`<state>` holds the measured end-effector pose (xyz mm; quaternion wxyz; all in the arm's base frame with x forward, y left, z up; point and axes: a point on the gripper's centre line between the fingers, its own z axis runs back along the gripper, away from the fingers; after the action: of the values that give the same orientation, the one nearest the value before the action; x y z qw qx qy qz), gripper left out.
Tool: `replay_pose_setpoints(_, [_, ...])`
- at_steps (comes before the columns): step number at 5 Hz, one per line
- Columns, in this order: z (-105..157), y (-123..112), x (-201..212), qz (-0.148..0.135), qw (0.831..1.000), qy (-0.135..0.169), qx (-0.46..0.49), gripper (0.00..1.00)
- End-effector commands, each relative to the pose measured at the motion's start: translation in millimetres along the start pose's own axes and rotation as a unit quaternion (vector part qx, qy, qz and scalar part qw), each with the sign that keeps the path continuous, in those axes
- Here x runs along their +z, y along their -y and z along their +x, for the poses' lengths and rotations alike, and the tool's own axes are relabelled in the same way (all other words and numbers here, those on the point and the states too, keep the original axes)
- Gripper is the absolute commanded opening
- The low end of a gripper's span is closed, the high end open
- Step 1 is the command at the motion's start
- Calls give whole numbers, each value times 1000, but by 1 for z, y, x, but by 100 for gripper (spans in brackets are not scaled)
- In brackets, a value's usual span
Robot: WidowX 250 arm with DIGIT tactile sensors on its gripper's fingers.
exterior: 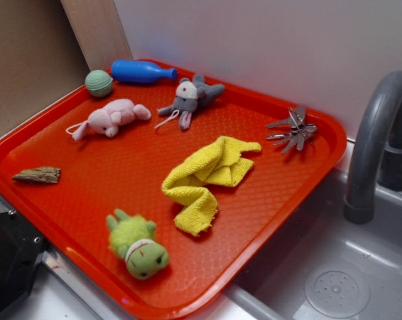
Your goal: Grab the silver keys.
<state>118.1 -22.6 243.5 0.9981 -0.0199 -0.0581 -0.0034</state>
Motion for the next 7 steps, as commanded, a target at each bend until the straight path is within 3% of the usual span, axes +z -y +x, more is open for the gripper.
replay_pose_setpoints(1, [0, 0, 0, 0, 1000, 0, 0, 100])
replay_pose_setpoints(2, [49, 29, -13, 4, 990, 73, 121, 100])
replay_pose_setpoints(3, [102, 51, -39, 12, 967, 98, 234, 100])
replay_pose_setpoints(4, [133, 59, -76, -21, 939, 137, 315, 100])
replay_pose_setpoints(5, [159, 60, -104, -49, 936, 146, 316, 100])
replay_pose_setpoints(6, [199, 68, -140, -65, 944, 122, 301, 100])
replay_pose_setpoints(7, [225, 77, -156, -65, 949, 120, 284, 100])
